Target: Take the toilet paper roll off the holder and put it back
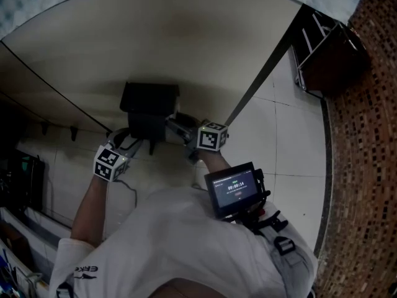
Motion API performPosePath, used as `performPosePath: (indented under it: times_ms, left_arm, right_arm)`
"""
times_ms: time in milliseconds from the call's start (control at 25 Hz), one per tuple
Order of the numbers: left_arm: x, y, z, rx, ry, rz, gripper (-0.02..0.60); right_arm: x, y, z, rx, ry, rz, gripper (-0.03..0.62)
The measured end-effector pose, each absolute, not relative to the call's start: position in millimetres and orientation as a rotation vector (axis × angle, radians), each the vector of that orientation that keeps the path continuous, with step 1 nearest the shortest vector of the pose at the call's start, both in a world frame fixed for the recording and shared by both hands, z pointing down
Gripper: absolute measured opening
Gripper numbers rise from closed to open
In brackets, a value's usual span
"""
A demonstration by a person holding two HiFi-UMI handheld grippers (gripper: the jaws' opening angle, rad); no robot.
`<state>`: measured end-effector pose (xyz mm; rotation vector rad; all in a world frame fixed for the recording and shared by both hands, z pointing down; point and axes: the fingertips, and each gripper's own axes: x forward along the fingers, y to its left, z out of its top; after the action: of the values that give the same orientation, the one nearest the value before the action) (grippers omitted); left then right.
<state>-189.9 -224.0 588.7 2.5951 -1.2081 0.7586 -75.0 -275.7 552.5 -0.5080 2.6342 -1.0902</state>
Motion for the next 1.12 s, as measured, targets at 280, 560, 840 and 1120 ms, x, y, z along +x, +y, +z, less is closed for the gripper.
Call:
performPosePath:
  times_ms: [280, 560, 840, 1120]
  left_arm:
    - [-192, -228, 589, 2.59, -1.208, 0.746, 0.207]
    - [-190, -229, 590, 2.589, -1.205, 0.751, 0.207]
    - [-192, -230, 591, 2.592, -1.211, 0.75, 0.206]
    - [-188, -226, 587, 2.595, -1.203, 0.758, 0.207]
  right_arm:
    - [-72, -276, 548, -0.483, 2.606, -1.087, 0.237]
    - [-61, -280, 551, -0.474, 2.535, -1.114, 0.253]
    - [-58, -284, 549, -0.465, 2.468, -1.17, 0.253]
    - [-73, -276, 548, -0.37, 2.577, -1.181, 0.222]
